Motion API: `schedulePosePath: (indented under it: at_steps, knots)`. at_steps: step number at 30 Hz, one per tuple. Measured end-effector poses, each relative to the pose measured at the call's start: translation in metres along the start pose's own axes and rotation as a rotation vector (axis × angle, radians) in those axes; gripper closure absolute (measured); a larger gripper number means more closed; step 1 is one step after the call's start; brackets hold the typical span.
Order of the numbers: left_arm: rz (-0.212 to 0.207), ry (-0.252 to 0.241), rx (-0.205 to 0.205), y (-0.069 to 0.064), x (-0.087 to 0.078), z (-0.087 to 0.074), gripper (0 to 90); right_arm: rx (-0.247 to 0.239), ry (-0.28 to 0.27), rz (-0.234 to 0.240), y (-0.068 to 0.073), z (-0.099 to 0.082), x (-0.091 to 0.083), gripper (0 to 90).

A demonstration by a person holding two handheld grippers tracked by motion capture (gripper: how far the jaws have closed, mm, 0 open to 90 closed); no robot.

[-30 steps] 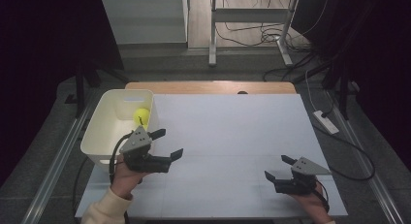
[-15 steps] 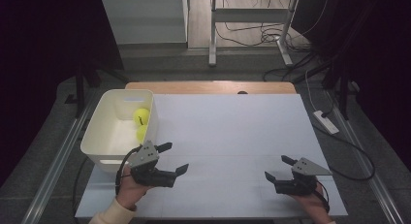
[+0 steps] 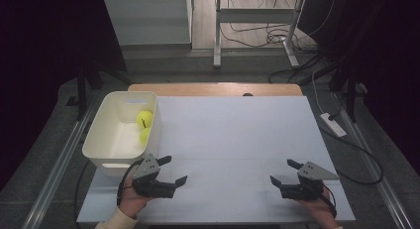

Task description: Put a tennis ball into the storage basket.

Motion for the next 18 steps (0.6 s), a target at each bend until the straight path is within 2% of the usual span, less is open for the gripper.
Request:
schedulePosePath:
  at_steps: [6,18]
  knots:
    - [0.003,-0.001,-0.006,0.0036,0.0002,-0.0094,13.3,-0.002,0.003,0.001,0.0006,-0.0005,0.0004,13.0]
    - [0.003,-0.004,-0.008,0.0029,0.0009,-0.0088,13.3,-0.007,-0.002,0.004,0.0014,-0.0010,-0.0010,13.0]
Point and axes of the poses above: each handheld gripper's, and its own axes: x roughly forward along the jaws, z roughly out of its top, y roughly to its left, the point moved 7 cm from there along x, roughly forward along the jaws, and after that the axes turned 15 degrees about y, right-handed, at the moved point
